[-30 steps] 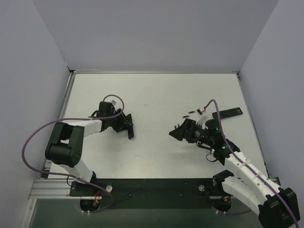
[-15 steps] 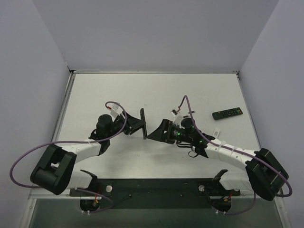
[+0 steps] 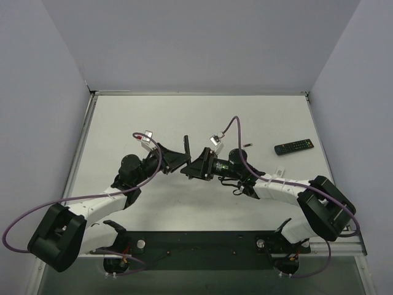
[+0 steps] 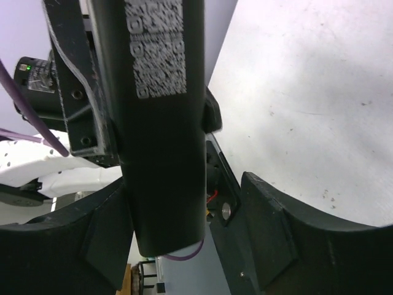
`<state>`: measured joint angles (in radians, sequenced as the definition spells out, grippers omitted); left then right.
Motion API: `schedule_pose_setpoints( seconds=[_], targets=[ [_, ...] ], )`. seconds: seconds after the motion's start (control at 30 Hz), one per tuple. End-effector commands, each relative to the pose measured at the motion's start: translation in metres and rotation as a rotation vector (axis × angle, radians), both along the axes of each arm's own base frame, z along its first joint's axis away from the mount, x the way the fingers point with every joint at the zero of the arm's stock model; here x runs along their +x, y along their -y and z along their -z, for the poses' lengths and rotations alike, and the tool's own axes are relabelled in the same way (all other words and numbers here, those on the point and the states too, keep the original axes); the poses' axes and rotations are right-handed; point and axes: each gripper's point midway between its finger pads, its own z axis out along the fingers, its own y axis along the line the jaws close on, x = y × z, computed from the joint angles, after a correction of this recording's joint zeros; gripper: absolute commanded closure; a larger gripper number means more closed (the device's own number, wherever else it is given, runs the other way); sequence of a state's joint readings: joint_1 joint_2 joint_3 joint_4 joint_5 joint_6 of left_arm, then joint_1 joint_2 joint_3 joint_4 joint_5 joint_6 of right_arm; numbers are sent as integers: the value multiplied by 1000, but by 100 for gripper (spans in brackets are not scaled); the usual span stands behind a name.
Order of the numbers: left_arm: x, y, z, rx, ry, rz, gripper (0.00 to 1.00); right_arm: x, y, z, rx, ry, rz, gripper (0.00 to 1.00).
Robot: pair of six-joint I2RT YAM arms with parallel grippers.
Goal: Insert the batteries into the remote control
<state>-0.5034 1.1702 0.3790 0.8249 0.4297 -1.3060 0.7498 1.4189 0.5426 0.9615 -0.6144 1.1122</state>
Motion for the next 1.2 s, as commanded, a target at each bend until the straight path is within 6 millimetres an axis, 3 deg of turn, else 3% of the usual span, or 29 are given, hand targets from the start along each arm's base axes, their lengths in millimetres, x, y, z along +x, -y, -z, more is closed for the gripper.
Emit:
schedule_pose_setpoints(
  seconds=[0.0, 0.1, 0.13, 0.17, 0.2, 0.23, 0.27, 0.3, 0.33, 0.4, 0.43, 0.47, 0.63, 0.7, 0.9, 1.17],
  targets=[
    [-12, 1, -38, -87, 124, 13, 84, -6, -15, -63, 182, 148, -74, 44],
    [-16, 0, -45, -97, 153, 22, 83, -10, -14, -66, 182, 169, -93, 69],
    [-16, -1, -47, -94, 166, 19, 80, -12, -13, -64, 169, 168, -96, 84],
    [-16, -1, -42, -65, 166, 18, 77, -12, -13, -64, 152, 198, -100, 90],
    [-17, -3, -46, -56, 184, 13, 63, -12, -12, -61, 132, 207, -100, 96],
    [-17, -4, -46, -38, 192, 6, 57, -15, -9, -55, 86, 191, -103, 100],
    [-15, -5, -33, 25, 173, 0, 47, -15, -8, -52, 50, 204, -102, 100],
    [-17, -9, -39, 43, 195, -11, 40, -12, -7, -51, 8, 266, -92, 100],
    [-14, -11, -43, 68, 208, -33, 24, -18, -1, -41, -71, 252, -98, 100],
    [-14, -19, -37, 171, 214, -60, 16, -13, 10, -22, -263, 299, -81, 100],
    [-9, -24, -48, 213, 257, -101, 10, -20, 12, -22, -320, 333, -92, 100],
    [-11, -30, -40, 264, 228, -112, 8, -21, 14, -20, -376, 355, -93, 100],
    [-4, -45, -50, 362, 233, -193, 5, -15, 32, -11, -647, 475, -53, 100],
    [-2, -44, -49, 376, 228, -190, 5, -21, 30, -5, -715, 494, -71, 100],
    [0, -41, -50, 368, 218, -195, 6, -15, 26, -10, -818, 584, -13, 100],
    [-9, -21, -36, 338, 171, -154, 22, -12, 20, -9, -919, 656, 20, 100]
  ],
)
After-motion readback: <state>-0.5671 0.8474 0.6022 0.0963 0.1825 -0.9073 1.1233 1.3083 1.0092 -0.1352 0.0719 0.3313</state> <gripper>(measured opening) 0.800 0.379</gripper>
